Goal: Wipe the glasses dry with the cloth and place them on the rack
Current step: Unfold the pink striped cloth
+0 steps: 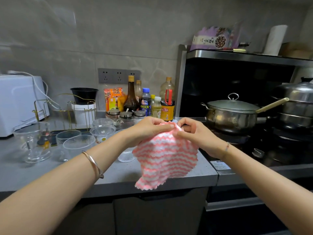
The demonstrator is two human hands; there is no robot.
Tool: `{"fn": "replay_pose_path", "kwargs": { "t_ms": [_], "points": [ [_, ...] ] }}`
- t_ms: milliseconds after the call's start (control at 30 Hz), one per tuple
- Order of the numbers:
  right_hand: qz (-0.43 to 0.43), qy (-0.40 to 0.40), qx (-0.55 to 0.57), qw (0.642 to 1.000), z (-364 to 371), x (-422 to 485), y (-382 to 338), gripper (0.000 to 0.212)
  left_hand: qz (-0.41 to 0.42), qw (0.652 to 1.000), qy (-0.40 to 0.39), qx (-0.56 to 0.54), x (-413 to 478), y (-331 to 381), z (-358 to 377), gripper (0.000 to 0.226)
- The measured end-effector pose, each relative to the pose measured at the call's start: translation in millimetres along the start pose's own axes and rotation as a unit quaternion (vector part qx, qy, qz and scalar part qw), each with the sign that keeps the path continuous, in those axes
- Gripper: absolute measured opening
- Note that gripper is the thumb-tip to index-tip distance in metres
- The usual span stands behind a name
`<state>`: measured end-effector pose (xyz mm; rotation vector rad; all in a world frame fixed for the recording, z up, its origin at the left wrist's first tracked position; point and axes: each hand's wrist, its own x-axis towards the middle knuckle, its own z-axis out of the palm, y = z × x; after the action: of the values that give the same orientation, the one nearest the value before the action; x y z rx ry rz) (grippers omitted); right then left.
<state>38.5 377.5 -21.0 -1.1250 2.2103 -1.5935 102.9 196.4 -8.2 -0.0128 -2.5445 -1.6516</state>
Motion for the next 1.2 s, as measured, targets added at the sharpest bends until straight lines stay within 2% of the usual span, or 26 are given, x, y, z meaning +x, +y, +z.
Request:
{"fn": "replay_pose_path", "kwargs": {
  "t_ms": [67, 133, 200, 233, 300, 433, 533, 600, 700, 800, 867, 933, 1033, 1100, 1200],
  "points": [
    [0.000, 0.001, 0.007, 1.000, -6, 2, -1, 0.011, -0.003, 0.999, -0.040, 0.024, 1, 0, -8, 0.016],
    [0.015, -0.039, 0.030, 0.999, -17, 5, 2, 0.021, -0.008, 0.995, -0.089, 0.044, 3, 0, -17, 0.020],
    [0.050, -0.080, 0.083, 0.992, -27, 9, 9, 0.040, -0.017, 0.991, -0.124, 0.049, 5, -1, -27, 0.027],
    [0.073, -0.081, 0.114, 0.987, -31, 12, 14, 0.046, -0.023, 0.990, -0.133, 0.050, 7, -3, -32, 0.029],
    [0.107, -0.060, 0.160, 0.980, -38, 20, 27, 0.044, -0.035, 0.990, -0.130, 0.050, 16, -7, -39, 0.029],
    [0.152, -0.033, 0.198, 0.968, -45, 38, 52, 0.036, -0.058, 0.996, -0.058, 0.018, 40, -25, -42, 0.046],
    [0.150, -0.053, 0.179, 0.971, -51, 54, 67, 0.042, -0.077, 0.996, 0.030, -0.014, 63, -33, -30, 0.037],
    [0.115, -0.008, 0.198, 0.973, -59, 66, 73, 0.033, -0.076, 0.992, 0.097, -0.028, 80, -33, -25, 0.034],
    [0.068, 0.084, 0.213, 0.971, -79, 81, 70, 0.029, -0.029, 0.985, 0.162, -0.062, 100, -27, -20, 0.036],
    [0.044, 0.084, 0.201, 0.975, -88, 79, 74, 0.025, 0.040, 0.980, 0.181, -0.070, 103, -28, -8, 0.026],
    [0.064, 0.068, 0.191, 0.977, -87, 66, 85, 0.027, 0.068, 0.984, 0.164, -0.032, 95, -42, -1, 0.018],
    [0.099, 0.040, 0.149, 0.983, -83, 42, 103, 0.029, 0.060, 0.991, 0.118, 0.020, 82, -65, 10, 0.012],
    [0.144, -0.018, 0.095, 0.985, -72, 4, 133, 0.011, 0.012, 0.999, 0.013, 0.043, 53, -94, 31, 0.010],
    [0.164, -0.051, 0.085, 0.981, -66, -13, 146, 0.008, 0.001, 0.998, -0.037, 0.044, 38, -106, 41, 0.008],
    [0.165, -0.043, 0.072, 0.983, -64, -16, 155, 0.013, -0.003, 0.998, -0.036, 0.056, 32, -112, 44, 0.007]
  ]
}}
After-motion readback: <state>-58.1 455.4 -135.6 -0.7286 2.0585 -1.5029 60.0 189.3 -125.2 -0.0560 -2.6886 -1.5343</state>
